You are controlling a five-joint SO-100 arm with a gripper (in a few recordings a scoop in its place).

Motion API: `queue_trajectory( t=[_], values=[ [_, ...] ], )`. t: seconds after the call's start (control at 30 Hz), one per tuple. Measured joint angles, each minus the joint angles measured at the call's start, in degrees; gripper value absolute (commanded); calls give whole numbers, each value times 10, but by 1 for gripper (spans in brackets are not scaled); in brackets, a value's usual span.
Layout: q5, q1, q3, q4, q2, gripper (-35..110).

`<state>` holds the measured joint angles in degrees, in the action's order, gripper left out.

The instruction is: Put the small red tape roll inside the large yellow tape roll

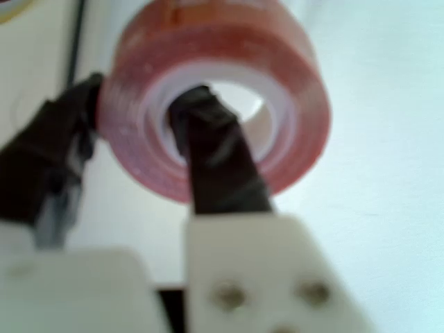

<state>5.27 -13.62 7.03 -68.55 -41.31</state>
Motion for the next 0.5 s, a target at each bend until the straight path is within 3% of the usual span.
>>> queue_trajectory(
  t=[0.5],
  values=[
    [-10, -8, -8, 49, 142, 0]
  ],
)
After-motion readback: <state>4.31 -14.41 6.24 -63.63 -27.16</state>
